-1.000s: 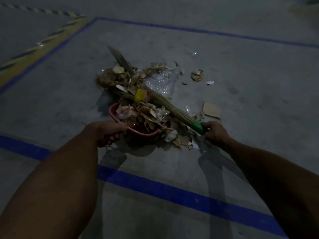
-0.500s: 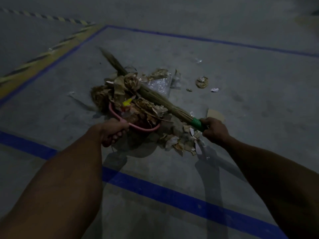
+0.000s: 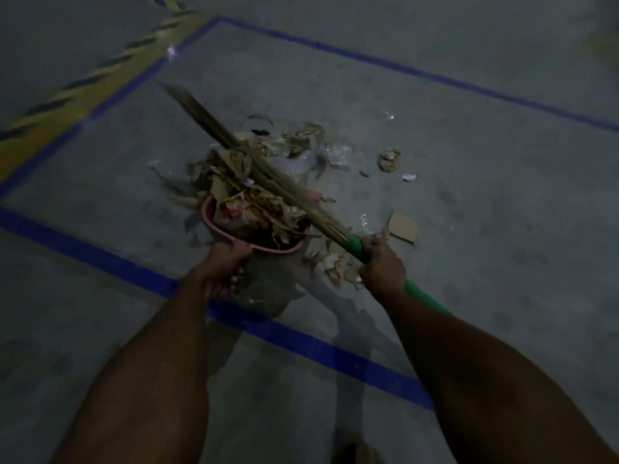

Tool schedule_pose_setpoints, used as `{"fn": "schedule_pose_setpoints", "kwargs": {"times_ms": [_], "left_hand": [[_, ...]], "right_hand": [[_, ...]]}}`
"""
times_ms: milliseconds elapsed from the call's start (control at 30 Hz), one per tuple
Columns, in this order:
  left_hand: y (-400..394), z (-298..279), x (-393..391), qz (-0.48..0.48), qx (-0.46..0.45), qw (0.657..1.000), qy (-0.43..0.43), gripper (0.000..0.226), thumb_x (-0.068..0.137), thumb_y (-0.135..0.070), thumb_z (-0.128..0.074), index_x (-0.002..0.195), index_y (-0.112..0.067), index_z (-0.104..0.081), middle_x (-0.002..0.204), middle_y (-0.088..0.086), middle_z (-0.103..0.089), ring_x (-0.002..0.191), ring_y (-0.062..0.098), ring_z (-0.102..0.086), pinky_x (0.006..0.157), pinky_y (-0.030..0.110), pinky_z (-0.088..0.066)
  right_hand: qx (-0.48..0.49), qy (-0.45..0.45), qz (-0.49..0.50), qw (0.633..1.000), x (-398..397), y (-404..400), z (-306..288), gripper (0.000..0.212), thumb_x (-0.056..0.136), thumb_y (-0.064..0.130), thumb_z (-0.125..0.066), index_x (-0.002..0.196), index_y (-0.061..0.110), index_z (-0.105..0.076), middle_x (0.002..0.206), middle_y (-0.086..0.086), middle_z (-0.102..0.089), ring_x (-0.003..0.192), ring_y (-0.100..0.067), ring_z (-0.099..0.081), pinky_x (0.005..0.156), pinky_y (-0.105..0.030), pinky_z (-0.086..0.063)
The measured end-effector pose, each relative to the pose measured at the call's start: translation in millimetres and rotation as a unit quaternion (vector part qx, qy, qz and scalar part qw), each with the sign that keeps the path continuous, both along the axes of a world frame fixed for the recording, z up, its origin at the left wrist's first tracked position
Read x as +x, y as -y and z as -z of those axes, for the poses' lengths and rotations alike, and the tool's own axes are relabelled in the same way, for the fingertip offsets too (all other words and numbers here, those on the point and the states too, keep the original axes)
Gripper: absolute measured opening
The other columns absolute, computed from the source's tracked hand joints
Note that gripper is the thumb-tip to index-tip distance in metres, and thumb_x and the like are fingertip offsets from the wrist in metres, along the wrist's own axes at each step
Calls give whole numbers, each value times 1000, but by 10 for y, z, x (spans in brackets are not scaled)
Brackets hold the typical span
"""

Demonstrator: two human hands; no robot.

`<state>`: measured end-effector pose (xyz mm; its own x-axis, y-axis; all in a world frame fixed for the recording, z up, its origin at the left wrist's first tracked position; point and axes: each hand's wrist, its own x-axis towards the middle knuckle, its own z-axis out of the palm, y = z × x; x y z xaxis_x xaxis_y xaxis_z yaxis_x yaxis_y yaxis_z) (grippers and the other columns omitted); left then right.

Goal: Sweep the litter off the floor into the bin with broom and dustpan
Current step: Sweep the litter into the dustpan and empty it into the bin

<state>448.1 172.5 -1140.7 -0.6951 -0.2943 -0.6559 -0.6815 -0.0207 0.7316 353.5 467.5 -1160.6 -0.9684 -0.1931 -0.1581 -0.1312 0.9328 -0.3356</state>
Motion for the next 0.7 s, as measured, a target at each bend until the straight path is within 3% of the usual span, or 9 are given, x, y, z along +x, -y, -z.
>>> {"fn": "schedule_pose_setpoints", "kwargs": {"times_ms": [67, 200, 333, 533, 700], "left_hand": [[-22, -250, 186, -14, -9, 1000, 6, 29, 73, -34, -69, 77, -10, -55, 58, 9, -42, 38, 17, -35, 47, 25, -32], [-95, -1092, 558, -37, -9, 999, 10, 16, 95, -19, -58, 84, -10, -51, 54, 5, -42, 36, 14, -33, 40, 19, -29], [-63, -2184, 924, -41, -27, 998, 36, 23, 96, -18, -56, 75, -12, -47, 52, 4, -39, 33, 12, -33, 37, 18, -28], [-47, -3929, 1541, -69, -30, 996, 47, 29, 95, -17, -57, 68, -13, -48, 48, 3, -40, 33, 13, -33, 37, 17, -28], [-42, -5214, 2187, -95, -24, 995, 36, 34, 95, -13, -57, 63, -14, -46, 49, 4, -39, 35, 15, -33, 38, 19, -29]], "right_hand": [[-5, 7, 8, 1000, 224, -15, -257, 37, 86, 10, -63, 121, 20, -61, 123, 0, -53, 90, -22, -58, 67, -37, -52], [-26, 30, 9, 999, 610, 4, -939, 33, 84, 8, -62, 116, 16, -62, 113, -1, -54, 78, -17, -48, 61, -29, -38], [-32, 47, -9, 998, 953, 65, -1986, 34, 85, 5, -61, 117, 13, -63, 117, -2, -54, 77, -18, -45, 60, -27, -32], [-32, 29, -55, 998, 1366, 152, -3672, 39, 81, 3, -62, 120, 11, -62, 120, -4, -55, 80, -27, -57, 57, -35, -47], [-54, 23, -72, 996, 1897, 272, -4878, 34, 79, 2, -65, 113, 8, -62, 121, -6, -55, 82, -29, -57, 59, -39, -49]]}}
